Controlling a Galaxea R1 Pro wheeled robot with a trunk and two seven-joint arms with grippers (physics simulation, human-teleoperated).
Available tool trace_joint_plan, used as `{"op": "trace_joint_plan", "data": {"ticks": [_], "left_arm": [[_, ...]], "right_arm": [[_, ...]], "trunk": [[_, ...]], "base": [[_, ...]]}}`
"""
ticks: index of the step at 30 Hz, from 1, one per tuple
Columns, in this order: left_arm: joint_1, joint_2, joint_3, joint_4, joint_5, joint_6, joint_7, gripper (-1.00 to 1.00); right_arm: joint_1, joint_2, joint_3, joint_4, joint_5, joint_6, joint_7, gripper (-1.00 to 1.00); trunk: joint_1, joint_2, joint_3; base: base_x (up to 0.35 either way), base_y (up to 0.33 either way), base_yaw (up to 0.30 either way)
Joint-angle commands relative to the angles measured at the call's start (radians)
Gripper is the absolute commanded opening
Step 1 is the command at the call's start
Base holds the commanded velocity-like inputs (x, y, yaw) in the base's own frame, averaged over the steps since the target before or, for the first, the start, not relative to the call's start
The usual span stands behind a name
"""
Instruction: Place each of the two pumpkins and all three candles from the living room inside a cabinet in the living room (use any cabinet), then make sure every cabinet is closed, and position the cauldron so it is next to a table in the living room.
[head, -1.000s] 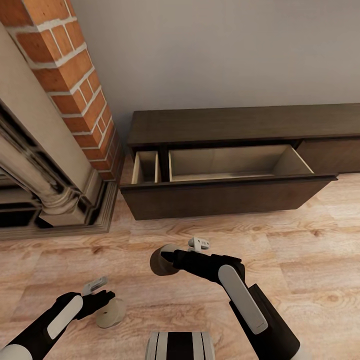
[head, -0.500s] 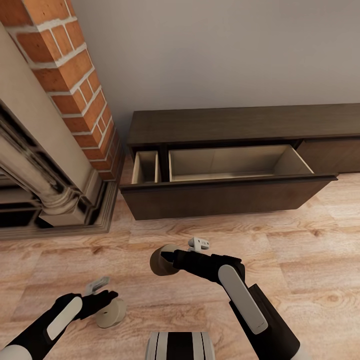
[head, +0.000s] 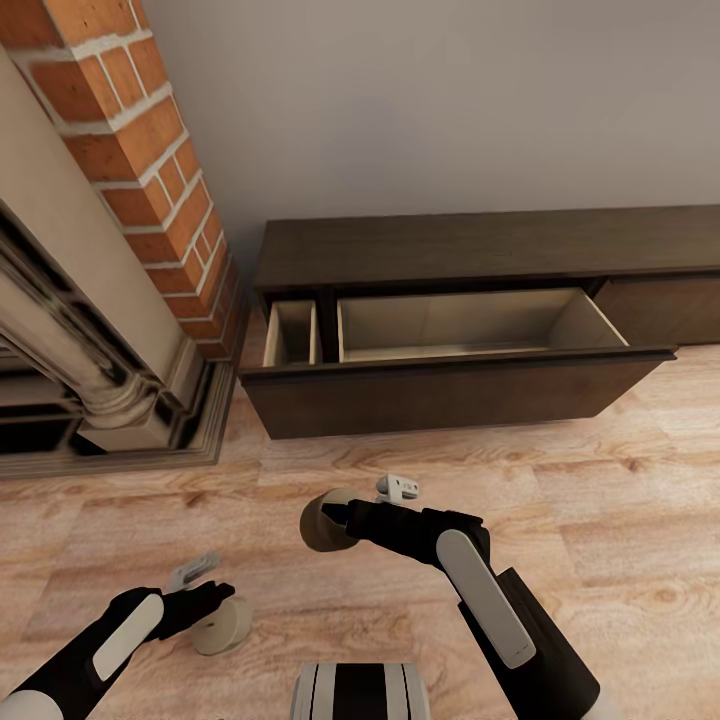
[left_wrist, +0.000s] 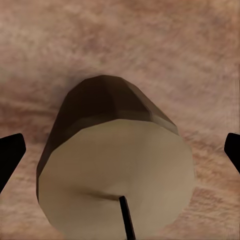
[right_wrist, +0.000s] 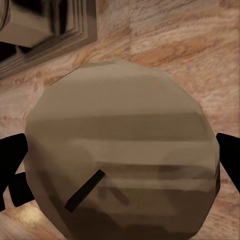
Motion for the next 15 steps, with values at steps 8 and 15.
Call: {"op": "trace_joint_plan", "data": {"ticks": [8,15], "left_arm": [[-0.001,0.0,-0.006,-0.002,0.014,0.0,0.011,1.0],[-0.001,0.0,-0.006,-0.002,0.014,0.0,0.009,1.0]], "right_arm": [[-0.001,0.0,0.0,-0.003,-0.012,0.0,-0.01,-1.0],[-0.001,0.0,0.0,-0.003,-0.012,0.0,-0.01,-1.0]], "trunk": [[0.001,-0.001,-0.012],[0.001,-0.001,-0.012]], "base": [[0.0,0.0,0.0],[0.0,0.0,0.0]]}}
